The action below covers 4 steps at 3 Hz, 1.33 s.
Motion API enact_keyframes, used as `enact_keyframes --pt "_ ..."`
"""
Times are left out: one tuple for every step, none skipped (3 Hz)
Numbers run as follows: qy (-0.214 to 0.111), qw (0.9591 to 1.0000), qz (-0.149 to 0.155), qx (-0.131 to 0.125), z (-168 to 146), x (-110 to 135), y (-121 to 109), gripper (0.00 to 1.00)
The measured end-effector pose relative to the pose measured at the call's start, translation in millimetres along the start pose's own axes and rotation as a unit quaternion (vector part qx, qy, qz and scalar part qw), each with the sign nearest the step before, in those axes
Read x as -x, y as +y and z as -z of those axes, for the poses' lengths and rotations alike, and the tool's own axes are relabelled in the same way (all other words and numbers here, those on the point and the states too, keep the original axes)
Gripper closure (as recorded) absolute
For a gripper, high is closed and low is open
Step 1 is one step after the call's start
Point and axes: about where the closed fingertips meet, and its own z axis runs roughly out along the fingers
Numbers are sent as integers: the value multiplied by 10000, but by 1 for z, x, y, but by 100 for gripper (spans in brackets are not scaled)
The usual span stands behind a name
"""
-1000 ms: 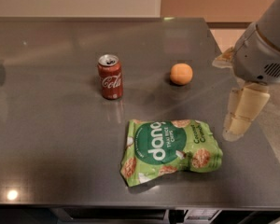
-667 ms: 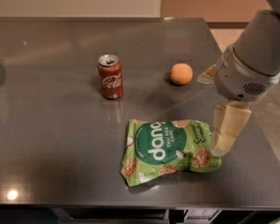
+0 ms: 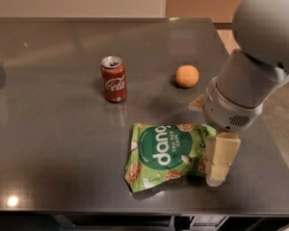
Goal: Move green rice chip bag near orange
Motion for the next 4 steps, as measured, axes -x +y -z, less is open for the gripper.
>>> enact_keyframes --pt "65 9999 39 96 -13 -1 6 15" --pt "102 9999 39 124 -18 -3 8 38" --pt "124 9999 -48 2 -8 -7 3 62" --pt "177 9995 -52 -261 14 -14 -12 85"
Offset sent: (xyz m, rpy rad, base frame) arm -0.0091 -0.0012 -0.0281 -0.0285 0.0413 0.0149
